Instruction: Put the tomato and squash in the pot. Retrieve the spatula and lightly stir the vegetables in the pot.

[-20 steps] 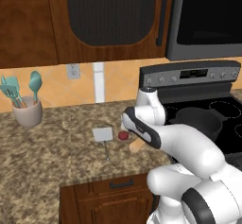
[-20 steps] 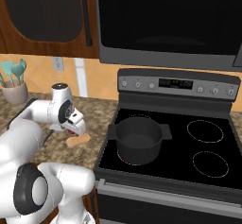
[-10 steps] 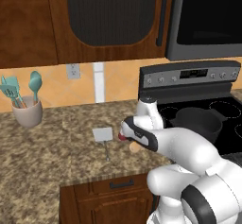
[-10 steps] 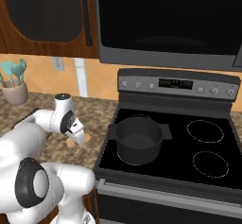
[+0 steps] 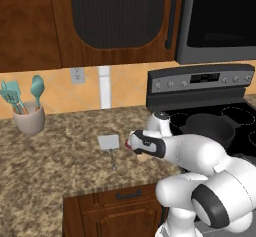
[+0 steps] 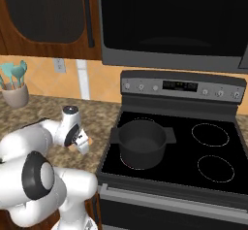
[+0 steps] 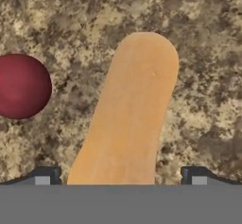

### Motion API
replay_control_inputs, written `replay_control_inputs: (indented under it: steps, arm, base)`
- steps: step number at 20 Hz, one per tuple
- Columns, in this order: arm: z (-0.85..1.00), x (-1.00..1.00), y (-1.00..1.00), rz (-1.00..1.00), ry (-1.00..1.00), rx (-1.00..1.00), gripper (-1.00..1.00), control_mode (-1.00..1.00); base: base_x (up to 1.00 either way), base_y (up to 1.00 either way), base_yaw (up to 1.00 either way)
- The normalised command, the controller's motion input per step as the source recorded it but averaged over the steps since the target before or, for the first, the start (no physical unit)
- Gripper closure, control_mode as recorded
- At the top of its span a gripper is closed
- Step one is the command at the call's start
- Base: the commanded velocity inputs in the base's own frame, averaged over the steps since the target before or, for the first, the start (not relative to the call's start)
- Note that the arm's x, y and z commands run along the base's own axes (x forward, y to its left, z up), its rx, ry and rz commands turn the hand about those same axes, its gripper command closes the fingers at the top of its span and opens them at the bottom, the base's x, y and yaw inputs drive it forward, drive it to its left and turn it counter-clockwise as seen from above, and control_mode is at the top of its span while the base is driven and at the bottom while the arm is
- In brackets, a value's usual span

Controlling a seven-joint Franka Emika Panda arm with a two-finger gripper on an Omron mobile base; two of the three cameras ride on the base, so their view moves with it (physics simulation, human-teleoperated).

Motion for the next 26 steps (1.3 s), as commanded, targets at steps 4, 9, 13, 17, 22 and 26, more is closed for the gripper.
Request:
replay_control_inputs:
  steps: [4,9,13,17,22,26]
  arm:
    - [-0.31,0.13,0.14,-0.04,-0.03,0.04,-1.00,-1.00]
    - [-0.03,0.00,0.03,0.00,0.00,0.00,1.00,-1.00]
    - [0.06,-0.10,0.00,0.00,-0.02,0.00,1.00,-1.00]
    - [0.88,-0.48,-0.04,-0.03,-0.16,-0.08,1.00,-1.00]
    - [1.00,-0.53,-0.18,-0.06,-0.02,-0.32,1.00,-1.00]
    - [1.00,-0.28,-0.02,0.00,0.00,-0.42,1.00,-1.00]
  base:
    - [0.00,0.00,0.00]
    - [0.00,0.00,0.00]
    - [0.00,0.00,0.00]
    - [0.00,0.00,0.00]
    - [0.00,0.00,0.00]
    - [0.00,0.00,0.00]
